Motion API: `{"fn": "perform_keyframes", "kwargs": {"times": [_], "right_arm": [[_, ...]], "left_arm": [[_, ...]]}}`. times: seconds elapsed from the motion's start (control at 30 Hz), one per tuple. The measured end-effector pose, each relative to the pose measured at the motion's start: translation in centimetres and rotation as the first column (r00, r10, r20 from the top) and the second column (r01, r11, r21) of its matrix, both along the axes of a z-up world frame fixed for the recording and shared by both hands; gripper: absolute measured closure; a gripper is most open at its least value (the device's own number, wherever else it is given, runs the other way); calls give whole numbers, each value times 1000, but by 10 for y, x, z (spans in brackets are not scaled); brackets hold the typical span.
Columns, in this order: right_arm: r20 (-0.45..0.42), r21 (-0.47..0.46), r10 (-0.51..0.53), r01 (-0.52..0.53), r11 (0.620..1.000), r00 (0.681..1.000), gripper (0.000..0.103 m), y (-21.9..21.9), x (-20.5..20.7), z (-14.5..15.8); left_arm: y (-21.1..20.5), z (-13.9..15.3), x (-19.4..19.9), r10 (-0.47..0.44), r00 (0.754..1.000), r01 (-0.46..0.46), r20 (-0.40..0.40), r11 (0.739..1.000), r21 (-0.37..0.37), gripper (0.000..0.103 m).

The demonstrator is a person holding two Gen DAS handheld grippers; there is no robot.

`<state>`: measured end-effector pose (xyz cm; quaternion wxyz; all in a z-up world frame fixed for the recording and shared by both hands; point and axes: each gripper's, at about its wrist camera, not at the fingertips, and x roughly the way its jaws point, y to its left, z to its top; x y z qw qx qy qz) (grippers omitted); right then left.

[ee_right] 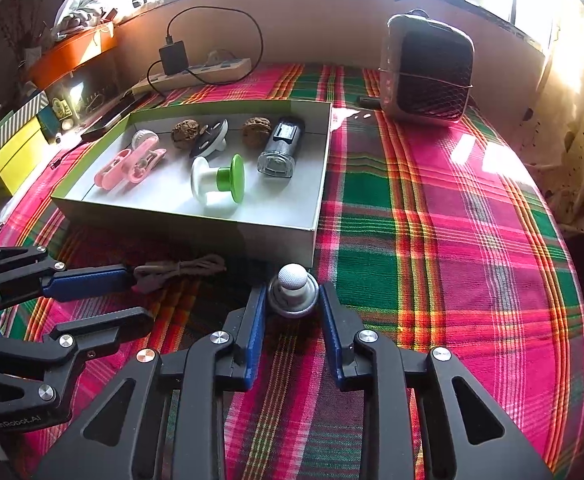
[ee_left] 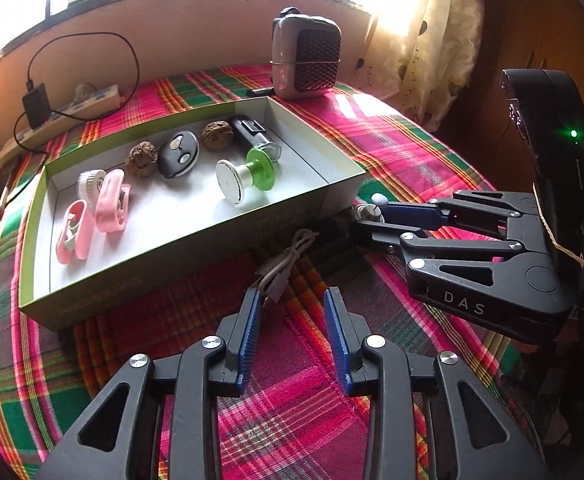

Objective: Organize objects
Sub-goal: 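Move the right gripper to the white knob and close on it, then close the left gripper on the white cable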

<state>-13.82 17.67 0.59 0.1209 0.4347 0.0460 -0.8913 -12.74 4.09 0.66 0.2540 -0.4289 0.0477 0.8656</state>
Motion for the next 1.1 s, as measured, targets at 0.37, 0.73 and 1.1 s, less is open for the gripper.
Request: {"fn": "perform_keyframes", "kwargs": {"times": [0.37,0.73,1.1], "right_arm": [[2,10,19,-19,1000,1000,75,5,6,0],[4,5,19,-19,1000,1000,75,7,5,0],[1,11,13,-13,1000,1000,75,5,1,0]], "left_arm": [[-4,5,-7,30,999,-33,-42,998,-57,73],[13,0,-20,6,1000,-7,-18,998,-59,72],[17,-4,-25,10,1000,-11,-12,998,-69,73]]}}
